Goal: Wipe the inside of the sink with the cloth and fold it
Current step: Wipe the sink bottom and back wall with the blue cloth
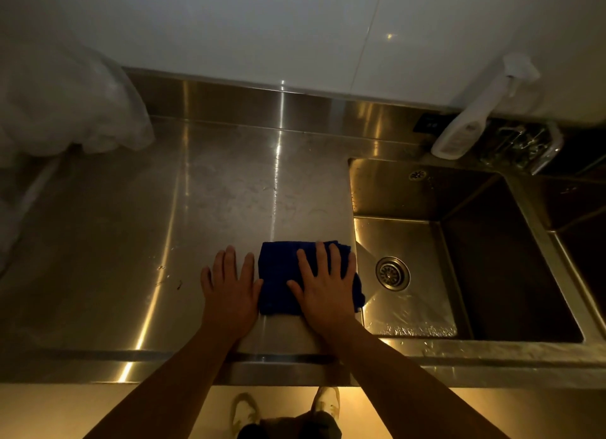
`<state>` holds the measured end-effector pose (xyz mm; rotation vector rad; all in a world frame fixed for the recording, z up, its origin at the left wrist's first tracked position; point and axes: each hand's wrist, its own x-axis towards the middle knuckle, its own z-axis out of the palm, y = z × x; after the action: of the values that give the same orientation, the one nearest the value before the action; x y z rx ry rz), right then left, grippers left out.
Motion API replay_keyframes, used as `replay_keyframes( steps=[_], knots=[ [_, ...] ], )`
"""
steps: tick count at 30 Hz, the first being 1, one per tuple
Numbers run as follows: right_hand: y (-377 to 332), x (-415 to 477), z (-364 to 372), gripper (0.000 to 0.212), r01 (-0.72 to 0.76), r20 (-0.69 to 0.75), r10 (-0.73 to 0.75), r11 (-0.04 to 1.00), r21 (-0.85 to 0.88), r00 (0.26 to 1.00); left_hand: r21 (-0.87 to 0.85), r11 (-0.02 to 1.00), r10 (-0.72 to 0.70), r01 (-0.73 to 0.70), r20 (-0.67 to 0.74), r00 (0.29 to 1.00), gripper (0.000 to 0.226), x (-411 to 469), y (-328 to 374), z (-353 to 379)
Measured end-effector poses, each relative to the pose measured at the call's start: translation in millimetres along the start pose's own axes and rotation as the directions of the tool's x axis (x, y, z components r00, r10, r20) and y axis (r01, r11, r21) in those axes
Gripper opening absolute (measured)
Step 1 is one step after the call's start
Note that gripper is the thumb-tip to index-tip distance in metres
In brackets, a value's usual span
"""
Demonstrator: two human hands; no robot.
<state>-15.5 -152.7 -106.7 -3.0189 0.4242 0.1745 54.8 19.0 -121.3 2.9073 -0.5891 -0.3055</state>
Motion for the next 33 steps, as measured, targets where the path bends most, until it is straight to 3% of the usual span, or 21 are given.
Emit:
replay_keyframes(
  steps=[2, 8, 13, 21, 27, 33],
  knots=[
    [0.8, 0.3, 2.0, 0.069, 0.060, 0.011, -0.060, 0.998, 0.013, 0.998, -0.003, 1.000, 0.000, 0.000, 0.004, 1.000, 0.058, -0.6, 0.0, -0.5],
    [2.7, 2.9, 5.7, 0.069, 0.006, 0.092, -0.019, 0.990, 0.138, 0.996, -0.003, 1.000, 0.017, -0.017, -0.025, 1.000, 0.077, -3.1, 2.5, -5.6],
    [-2.0, -2.2, 4.0, 0.058, 0.015, 0.006, -0.016, 0.987, 0.159, 1.000, -0.008, 1.000, -0.009, 0.009, 0.007, 1.000, 0.055, -2.0, 4.4, -4.6],
    [-1.2, -5.7, 3.4, 0.042, 0.039, -0.071, -0.029, 0.990, 0.133, 0.997, -0.033, 0.999, 0.031, -0.031, -0.005, 1.000, 0.052, 2.6, 19.5, -11.3],
    [47.4, -16.9, -4.7, 0.039, 0.013, -0.176, 0.008, 0.993, 0.118, 0.984, -0.003, 0.998, 0.064, -0.064, -0.030, 0.997, 0.053, 5.4, 59.4, -19.7],
    [118.9, -25.4, -21.5, 0.042, 0.025, -0.176, -0.005, 0.993, 0.114, 0.984, -0.037, 0.996, 0.073, -0.076, -0.063, 0.995, 0.054, 5.9, 127.2, -21.7]
  ],
)
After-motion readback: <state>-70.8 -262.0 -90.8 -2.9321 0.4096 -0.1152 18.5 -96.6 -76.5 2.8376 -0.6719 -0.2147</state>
